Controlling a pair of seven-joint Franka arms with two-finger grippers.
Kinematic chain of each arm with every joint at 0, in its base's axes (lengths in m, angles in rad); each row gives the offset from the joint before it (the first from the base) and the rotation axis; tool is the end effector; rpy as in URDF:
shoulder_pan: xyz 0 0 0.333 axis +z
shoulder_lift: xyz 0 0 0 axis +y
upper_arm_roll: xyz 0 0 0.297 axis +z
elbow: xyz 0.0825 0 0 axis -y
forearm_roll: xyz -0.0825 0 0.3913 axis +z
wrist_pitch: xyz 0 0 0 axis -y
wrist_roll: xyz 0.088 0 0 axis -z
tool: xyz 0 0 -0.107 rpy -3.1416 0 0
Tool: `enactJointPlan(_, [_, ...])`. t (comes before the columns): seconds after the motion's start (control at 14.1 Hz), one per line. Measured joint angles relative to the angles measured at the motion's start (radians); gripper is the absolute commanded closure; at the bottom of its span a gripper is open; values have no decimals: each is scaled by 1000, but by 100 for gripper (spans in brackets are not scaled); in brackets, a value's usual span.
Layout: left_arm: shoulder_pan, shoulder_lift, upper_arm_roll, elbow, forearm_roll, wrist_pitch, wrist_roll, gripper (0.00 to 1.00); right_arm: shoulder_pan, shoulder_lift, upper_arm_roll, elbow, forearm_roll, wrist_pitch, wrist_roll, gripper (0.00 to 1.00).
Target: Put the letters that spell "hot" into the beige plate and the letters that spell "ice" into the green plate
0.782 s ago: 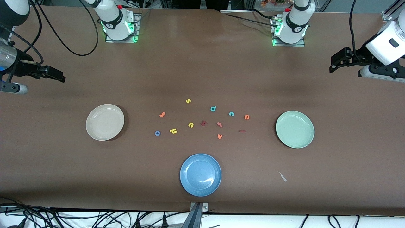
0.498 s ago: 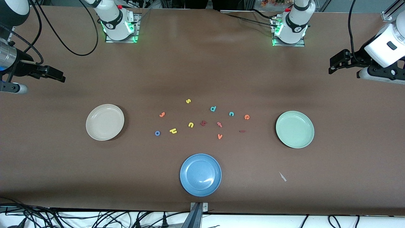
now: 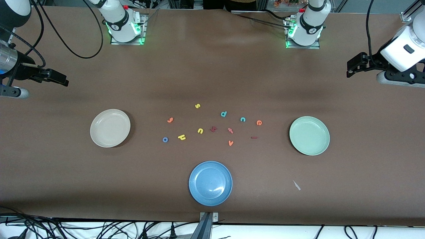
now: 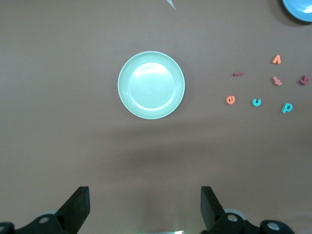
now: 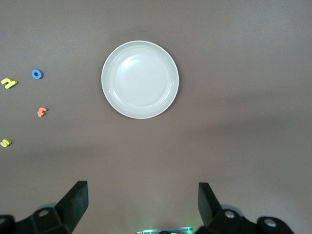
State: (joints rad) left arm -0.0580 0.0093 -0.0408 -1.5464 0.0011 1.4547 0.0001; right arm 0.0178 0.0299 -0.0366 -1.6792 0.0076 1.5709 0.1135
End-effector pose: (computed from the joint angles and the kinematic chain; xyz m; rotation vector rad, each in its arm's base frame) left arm 0.5494 -0.0542 0.6023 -3.1281 0.1547 0.1580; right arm 0.5626 -0.0095 0.5371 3.1271 -0.2081 -0.2171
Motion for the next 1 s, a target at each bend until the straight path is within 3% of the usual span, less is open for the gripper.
enactJointPlan(1.0, [-11,-2,-3,0,0,-8,0,0,0,1,0,0,0,0,0,0])
